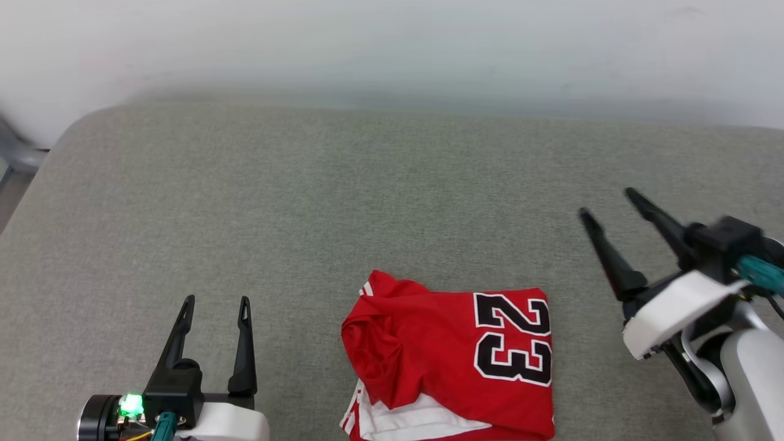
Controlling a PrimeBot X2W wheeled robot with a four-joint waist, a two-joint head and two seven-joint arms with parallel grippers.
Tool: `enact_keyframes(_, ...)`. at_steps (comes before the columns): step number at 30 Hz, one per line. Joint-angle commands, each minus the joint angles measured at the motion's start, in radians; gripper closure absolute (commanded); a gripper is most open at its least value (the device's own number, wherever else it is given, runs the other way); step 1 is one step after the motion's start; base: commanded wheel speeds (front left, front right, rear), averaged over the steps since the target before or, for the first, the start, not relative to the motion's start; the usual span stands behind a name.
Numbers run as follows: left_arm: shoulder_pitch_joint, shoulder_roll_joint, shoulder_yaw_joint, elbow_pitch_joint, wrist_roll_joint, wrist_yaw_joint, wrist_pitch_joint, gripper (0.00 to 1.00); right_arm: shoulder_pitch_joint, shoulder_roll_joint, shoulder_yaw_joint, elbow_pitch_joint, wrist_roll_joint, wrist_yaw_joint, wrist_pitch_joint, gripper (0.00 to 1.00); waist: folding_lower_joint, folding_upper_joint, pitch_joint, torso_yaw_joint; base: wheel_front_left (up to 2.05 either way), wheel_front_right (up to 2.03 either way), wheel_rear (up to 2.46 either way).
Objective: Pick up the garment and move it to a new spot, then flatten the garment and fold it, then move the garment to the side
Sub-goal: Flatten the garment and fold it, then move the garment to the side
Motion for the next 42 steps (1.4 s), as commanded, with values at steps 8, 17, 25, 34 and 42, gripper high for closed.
enact_keyframes(8, 0.022, 0.007, 0.005, -0.001, 0.003, -0.006, -0.004, 0.0, 0.158, 0.151, -0.208, -0.065, -0.221, -0.001, -0.183, 0.0, 0.0, 0.0, -0.036, -0.041, 0.0, 0.0, 0.0)
enact_keyframes(17, 0.038, 0.003, 0.003, -0.007, -0.006, -0.015, -0.004, 0.0, 0.323, 0.293, -0.306, -0.127, -0.256, -0.001, -0.257, 0.0, 0.0, 0.0, -0.06, -0.046, 0.0, 0.0, 0.0)
enact_keyframes(25, 0.051, -0.002, 0.012, -0.01, -0.016, -0.018, -0.005, 0.0, 0.439, 0.327, -0.304, -0.139, -0.216, -0.001, -0.27, 0.0, 0.0, 0.0, -0.073, -0.041, 0.0, 0.0, 0.0)
enact_keyframes(34, 0.065, -0.004, 0.02, -0.002, -0.009, -0.023, -0.004, 0.0, 0.476, 0.329, -0.281, -0.118, -0.199, -0.001, -0.275, 0.0, 0.0, 0.0, -0.085, -0.036, 0.0, 0.0, 0.0)
enact_keyframes(42, 0.037, -0.009, 0.003, 0.009, -0.004, -0.035, -0.004, 0.0, 0.319, 0.281, -0.344, -0.166, -0.269, -0.001, -0.235, 0.0, 0.0, 0.0, -0.065, 0.002, 0.0, 0.0, 0.0)
